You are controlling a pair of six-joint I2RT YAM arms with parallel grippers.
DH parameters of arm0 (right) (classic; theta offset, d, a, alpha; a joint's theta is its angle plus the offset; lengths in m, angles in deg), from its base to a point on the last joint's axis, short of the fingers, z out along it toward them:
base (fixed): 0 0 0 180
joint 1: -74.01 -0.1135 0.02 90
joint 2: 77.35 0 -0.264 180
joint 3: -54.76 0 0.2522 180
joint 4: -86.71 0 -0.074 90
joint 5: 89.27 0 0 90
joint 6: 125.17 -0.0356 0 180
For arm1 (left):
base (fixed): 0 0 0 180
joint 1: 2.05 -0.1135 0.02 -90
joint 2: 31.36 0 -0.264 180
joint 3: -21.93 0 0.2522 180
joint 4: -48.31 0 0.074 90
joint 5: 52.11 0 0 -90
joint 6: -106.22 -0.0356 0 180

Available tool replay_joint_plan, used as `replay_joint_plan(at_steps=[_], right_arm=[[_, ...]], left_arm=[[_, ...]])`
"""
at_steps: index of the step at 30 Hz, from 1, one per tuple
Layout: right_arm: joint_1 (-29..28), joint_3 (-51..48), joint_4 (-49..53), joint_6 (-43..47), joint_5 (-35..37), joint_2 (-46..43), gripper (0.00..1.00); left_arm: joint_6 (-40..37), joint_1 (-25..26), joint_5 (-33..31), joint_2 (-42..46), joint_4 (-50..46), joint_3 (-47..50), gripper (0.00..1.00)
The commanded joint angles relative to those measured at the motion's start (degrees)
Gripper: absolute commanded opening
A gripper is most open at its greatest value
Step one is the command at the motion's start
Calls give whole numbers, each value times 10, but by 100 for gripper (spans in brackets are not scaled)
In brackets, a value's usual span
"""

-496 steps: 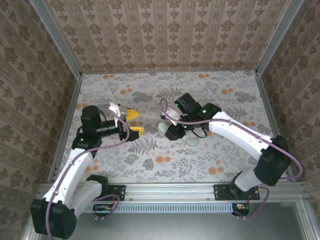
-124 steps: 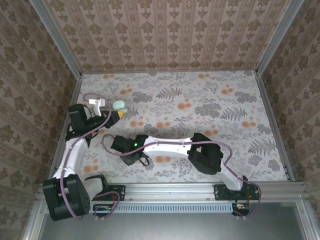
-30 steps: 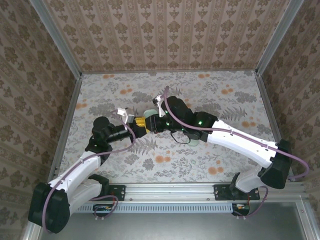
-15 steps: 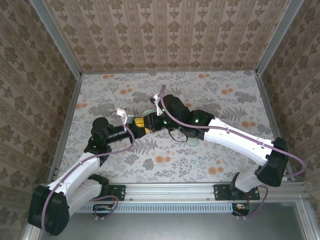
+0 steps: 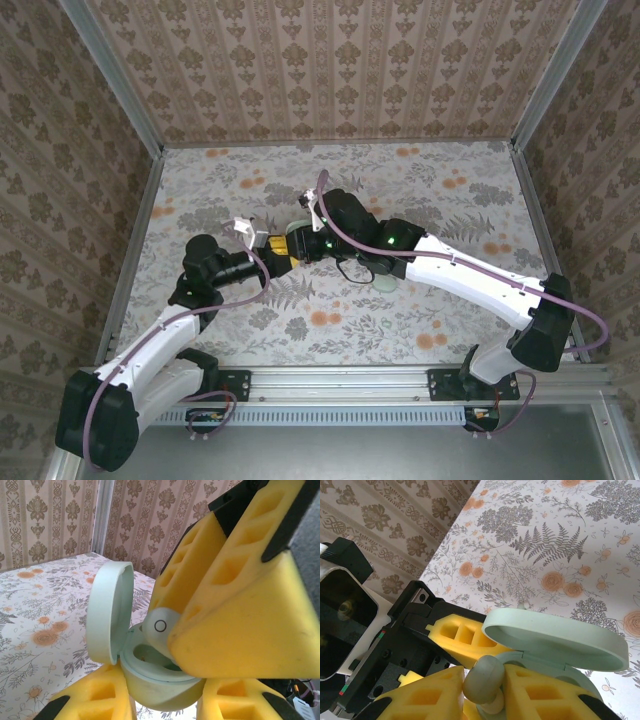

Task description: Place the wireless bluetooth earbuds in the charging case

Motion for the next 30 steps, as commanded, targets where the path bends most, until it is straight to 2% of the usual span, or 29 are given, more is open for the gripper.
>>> replay_joint_plan(at_steps=[1,17,23,30], right_arm=[[6,9,21,8,20,9,27],[7,-2,-3,-6,18,6,27],[7,-4,-1,-10,13,4,33],[7,-5,9,-12,39,-21,38]], left_arm=[[-13,5,6,3,19,-13,14],[-15,5,4,3,16,-13,14],[-17,5,2,5,12,-12,14],[-22,4,3,3,8,-13,14]])
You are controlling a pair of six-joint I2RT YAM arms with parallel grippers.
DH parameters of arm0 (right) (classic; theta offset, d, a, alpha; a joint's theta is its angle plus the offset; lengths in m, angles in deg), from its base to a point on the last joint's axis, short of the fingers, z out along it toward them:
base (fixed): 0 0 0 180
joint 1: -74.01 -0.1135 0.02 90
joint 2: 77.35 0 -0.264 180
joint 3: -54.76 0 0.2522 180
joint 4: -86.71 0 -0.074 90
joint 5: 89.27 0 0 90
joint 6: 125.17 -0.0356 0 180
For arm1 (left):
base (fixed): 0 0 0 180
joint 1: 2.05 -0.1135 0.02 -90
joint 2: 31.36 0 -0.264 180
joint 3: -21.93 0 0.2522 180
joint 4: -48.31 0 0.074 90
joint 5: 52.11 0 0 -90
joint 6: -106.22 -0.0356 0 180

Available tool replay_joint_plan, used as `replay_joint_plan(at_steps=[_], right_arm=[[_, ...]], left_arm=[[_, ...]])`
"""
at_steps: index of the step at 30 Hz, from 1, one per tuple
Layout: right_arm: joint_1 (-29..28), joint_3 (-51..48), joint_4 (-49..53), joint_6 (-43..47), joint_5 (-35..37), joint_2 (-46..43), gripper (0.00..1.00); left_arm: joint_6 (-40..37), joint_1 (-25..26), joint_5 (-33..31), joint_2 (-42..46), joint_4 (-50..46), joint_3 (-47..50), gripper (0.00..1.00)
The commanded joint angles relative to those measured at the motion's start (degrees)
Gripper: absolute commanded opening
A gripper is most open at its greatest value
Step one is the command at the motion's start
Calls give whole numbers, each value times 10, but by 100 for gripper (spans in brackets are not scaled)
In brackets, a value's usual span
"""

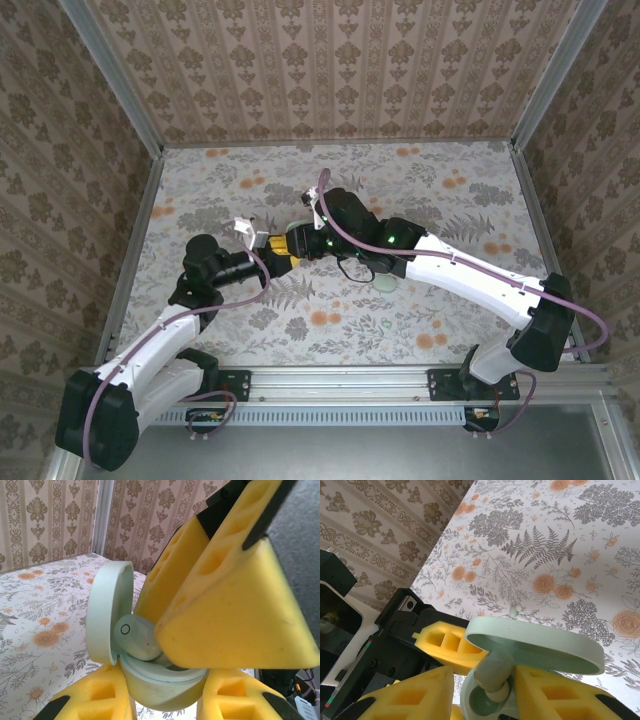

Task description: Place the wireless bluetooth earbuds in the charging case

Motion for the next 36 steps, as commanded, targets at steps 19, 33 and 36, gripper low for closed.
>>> replay_joint_plan(at_steps=[19,33,36], right_arm=[[3,2,19,-17,17,-22,39],[2,20,50,-24,32,-4,40],[2,24,51,-27,33,2,40]], left_arm=[[-41,4,2,5,-11,-17,15],[-62,4,-7,7,-13,-18,14],[-66,5,-7,7,-13,-18,14]])
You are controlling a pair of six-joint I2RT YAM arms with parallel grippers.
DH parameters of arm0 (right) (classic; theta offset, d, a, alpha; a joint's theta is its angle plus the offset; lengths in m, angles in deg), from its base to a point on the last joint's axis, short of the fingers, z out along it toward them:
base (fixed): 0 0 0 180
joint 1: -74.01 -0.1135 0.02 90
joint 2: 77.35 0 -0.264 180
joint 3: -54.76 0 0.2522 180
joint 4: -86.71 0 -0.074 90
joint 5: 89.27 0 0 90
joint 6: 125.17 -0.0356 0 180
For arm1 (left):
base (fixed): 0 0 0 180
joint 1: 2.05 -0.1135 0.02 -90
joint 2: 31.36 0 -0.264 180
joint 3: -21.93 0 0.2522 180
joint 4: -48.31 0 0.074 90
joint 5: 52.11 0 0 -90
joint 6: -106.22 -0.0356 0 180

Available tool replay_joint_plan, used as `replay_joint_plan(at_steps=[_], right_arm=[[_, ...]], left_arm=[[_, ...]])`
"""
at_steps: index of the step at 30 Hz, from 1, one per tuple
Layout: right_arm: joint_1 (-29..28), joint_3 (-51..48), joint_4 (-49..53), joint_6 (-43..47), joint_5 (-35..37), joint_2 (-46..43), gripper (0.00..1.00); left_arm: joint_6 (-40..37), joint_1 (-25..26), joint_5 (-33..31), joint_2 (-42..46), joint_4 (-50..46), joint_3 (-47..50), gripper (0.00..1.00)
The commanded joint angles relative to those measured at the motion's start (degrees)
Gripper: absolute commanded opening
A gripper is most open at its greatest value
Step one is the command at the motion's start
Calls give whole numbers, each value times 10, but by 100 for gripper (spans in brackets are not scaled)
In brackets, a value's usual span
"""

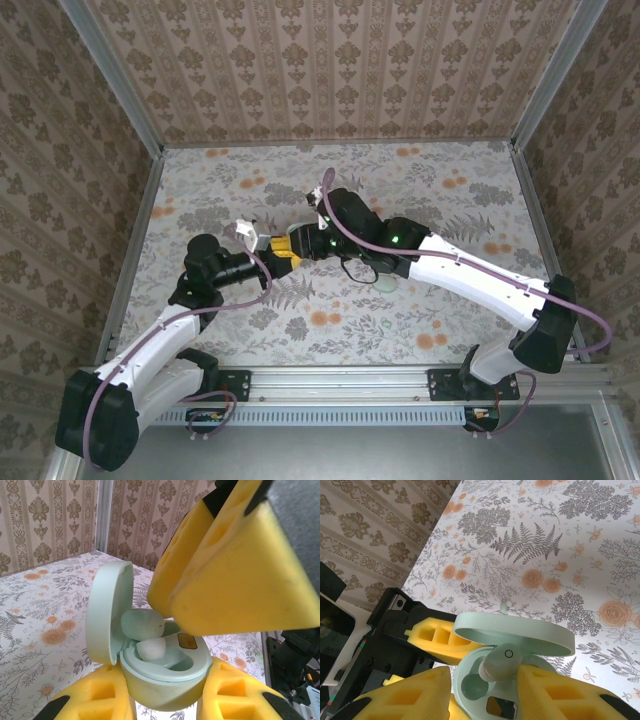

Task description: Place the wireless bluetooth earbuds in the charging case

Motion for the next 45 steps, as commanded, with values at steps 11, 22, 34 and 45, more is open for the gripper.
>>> replay_joint_plan(at_steps=[11,22,34,45], right_arm=[[2,41,26,-21,29,35,41],[2,50,27,-22,15,49,32],[1,26,21,-20,4,30,26],[-6,15,21,-21,7,22,27]], left_arm=[[-29,4,-3,7,7,-17,14],[-44,5,-5,5,-8,-22,14],[-39,5,-11,-6,-2,-25,14],[-37,4,-17,-7,-1,-27,14]])
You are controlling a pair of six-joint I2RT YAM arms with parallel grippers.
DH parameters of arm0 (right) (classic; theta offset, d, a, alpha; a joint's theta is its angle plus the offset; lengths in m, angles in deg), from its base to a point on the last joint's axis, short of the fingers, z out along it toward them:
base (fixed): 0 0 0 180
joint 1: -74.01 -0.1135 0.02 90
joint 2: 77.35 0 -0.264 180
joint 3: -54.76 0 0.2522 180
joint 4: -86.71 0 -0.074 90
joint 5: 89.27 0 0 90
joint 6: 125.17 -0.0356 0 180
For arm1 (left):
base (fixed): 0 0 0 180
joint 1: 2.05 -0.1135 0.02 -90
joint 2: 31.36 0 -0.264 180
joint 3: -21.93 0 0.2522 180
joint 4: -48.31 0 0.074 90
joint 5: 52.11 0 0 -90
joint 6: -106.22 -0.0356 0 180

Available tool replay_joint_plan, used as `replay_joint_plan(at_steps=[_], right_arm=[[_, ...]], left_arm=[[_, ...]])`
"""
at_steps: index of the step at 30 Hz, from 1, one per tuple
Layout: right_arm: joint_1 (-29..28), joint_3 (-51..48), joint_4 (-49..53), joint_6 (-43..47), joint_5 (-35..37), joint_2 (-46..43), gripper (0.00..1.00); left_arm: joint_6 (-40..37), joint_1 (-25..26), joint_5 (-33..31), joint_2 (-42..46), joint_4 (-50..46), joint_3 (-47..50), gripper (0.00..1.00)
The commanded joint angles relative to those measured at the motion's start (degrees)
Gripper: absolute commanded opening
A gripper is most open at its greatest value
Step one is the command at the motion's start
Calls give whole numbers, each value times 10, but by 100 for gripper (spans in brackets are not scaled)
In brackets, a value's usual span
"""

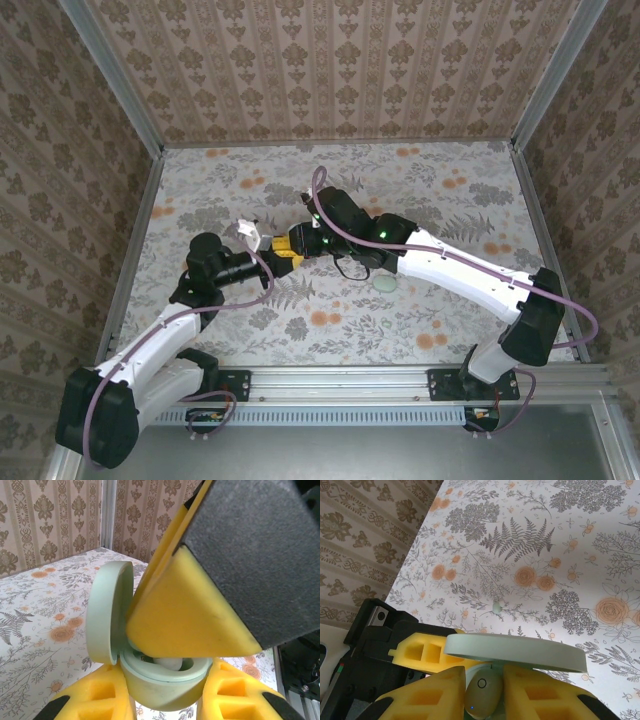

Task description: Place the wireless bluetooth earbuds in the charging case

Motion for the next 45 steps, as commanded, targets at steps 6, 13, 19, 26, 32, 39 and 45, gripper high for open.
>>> replay_joint_plan(at_steps=[6,13,19,26,32,39,45], right_arm=[[-8,-13,8,-9,2,-21,31],[-2,-6,11,-10,3,-36,43],[2,-2,5,-4,10,-89,45],[29,-10,15,7,6,-143,46],[125,-87,0,-28,-43,-173,46],[182,-163,-49,-45,-80,-123,42],[108,-163,-75,-20,2,-35,41]], left_arm=[[-9,2,-6,0,12,-23,14],[-11,2,-5,2,9,-22,14],[-12,-2,-9,9,5,-16,14],[13,-21,4,4,14,-21,14],[65,-59,43,-15,40,-33,14],[95,-125,66,-4,11,-55,12],[119,-192,79,-16,-1,-76,11]])
